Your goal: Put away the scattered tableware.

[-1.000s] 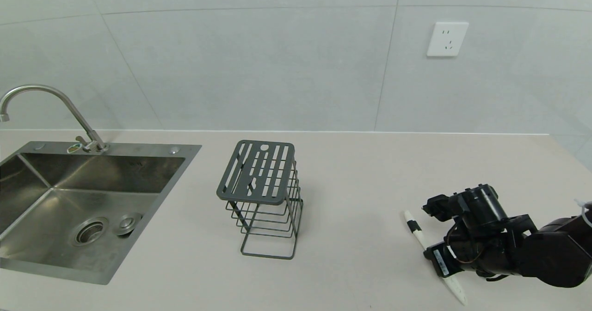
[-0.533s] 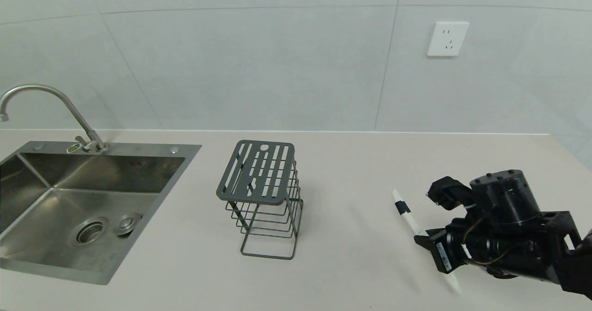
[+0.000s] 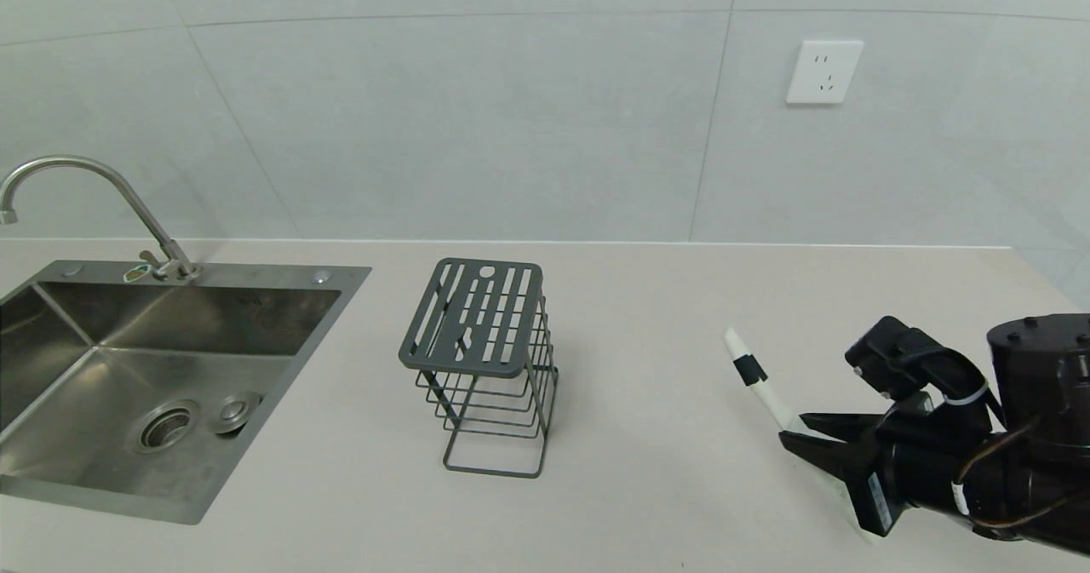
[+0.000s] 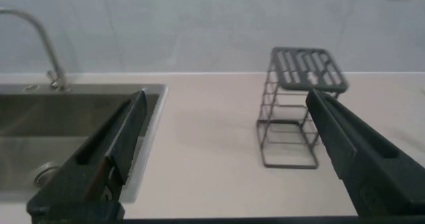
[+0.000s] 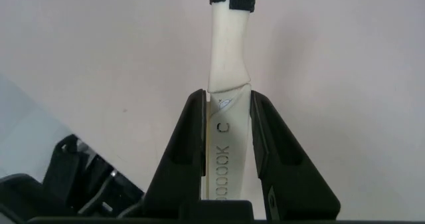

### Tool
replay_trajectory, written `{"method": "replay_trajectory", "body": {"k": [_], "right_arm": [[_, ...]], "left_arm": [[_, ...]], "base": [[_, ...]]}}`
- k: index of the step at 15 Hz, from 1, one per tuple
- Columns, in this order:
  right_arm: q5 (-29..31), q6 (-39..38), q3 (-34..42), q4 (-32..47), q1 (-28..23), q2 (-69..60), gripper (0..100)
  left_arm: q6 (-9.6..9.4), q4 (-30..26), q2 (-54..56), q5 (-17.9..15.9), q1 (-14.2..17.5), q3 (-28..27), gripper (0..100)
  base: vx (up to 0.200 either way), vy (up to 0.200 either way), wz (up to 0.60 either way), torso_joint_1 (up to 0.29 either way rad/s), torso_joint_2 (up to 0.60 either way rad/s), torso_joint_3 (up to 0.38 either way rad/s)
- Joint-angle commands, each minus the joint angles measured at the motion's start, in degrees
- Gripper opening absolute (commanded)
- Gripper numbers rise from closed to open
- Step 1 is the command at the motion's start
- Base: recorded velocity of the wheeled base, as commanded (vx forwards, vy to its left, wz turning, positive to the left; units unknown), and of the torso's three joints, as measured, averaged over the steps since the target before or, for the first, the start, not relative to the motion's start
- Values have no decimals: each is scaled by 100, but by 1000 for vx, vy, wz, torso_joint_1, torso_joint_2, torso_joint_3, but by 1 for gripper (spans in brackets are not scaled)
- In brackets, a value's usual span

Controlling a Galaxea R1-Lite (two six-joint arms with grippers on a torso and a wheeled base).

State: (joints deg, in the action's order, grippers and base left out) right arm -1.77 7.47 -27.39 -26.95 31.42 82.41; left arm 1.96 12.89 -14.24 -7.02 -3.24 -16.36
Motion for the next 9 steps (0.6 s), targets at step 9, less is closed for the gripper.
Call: {"method": "replay_trajectory", "body": {"k": [9], "right_arm": [[-1098, 826, 410, -1726, 5, 12, 0]], "left_arm": [[-645, 1665, -2751, -2242, -449, -509, 100]], "base": [[0, 0, 0, 0, 0, 0]]}}
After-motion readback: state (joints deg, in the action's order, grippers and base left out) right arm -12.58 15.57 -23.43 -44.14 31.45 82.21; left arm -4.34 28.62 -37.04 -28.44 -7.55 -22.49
